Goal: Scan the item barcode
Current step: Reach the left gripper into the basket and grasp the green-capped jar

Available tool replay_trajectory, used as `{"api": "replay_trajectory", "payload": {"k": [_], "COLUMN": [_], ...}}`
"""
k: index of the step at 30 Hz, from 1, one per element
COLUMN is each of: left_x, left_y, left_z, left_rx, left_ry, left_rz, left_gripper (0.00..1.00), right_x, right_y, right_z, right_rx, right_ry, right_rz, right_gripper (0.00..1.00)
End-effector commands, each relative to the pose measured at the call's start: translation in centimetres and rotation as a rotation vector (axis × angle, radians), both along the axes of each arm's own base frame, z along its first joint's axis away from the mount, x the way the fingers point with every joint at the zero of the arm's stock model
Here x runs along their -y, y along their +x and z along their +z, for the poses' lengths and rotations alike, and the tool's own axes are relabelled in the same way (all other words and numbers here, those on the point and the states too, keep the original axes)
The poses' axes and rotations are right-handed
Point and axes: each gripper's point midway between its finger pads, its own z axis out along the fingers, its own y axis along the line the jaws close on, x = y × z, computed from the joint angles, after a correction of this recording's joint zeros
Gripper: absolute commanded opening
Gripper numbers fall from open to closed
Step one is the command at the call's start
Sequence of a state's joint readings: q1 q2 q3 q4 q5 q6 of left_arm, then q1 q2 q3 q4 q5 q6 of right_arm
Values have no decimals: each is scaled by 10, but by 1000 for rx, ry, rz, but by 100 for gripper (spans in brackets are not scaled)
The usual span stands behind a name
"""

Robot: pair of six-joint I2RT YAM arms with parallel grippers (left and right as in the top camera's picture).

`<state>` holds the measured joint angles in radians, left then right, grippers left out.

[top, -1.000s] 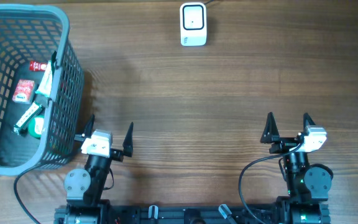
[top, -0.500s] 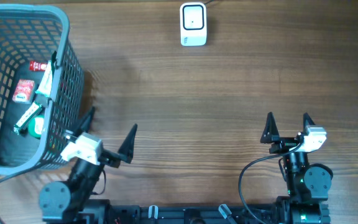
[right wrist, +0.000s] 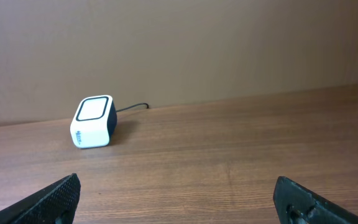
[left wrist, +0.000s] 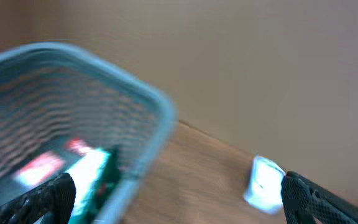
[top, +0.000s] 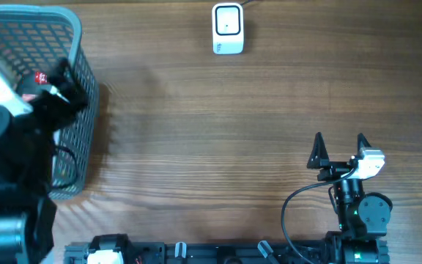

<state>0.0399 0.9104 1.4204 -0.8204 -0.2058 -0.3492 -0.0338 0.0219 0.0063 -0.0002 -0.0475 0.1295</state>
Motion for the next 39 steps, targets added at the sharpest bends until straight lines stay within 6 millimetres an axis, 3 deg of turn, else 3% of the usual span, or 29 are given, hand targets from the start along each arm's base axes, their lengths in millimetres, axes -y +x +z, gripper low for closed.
{"api": "replay_trajectory", "payload": {"k": [1,4,8,10,11,14,18,21,24,29,34,37,39], "left_x": [-66,-107,-147,-161,-169,-168,-151,-147,-146,-142,-132,-130,-130], "left_y": [-10,-19,-28,-27,-23,-23,-27,-29,-29,-26,-21,-25,-25], "left_z": [-2,-27,-94,-122,-146,-200,-273,-310,-329,-339,-378,-386,-386], "left_rx": [17,8,-122,-216,-303,-535,-869,-1026,-1091,-1106,-1088,-1096,-1099], "left_ry": [-130,-333,-634,-667,-688,-726,-839,-874,-885,-875,-851,-850,-850], "left_rz": [363,577,808,863,897,945,963,977,983,971,938,939,939], "left_gripper": [100,100,100,100,100,100,100,100,100,100,100,100,91], "right_x": [4,4,4,4,4,4,4,4,4,4,4,4,4], "right_y": [0,0,0,0,0,0,0,0,0,0,0,0,0], "right_z": [1,1,1,1,1,1,1,1,1,1,1,1,1], "right_rx": [6,6,6,6,6,6,6,6,6,6,6,6,6], "right_ry": [1,1,2,1,1,1,1,1,1,1,1,1,1], "right_rz": [-19,-19,-19,-19,-19,-19,-19,-19,-19,-19,-19,-19,-19], "right_gripper": [100,100,100,100,100,100,100,100,100,100,100,100,100]}}
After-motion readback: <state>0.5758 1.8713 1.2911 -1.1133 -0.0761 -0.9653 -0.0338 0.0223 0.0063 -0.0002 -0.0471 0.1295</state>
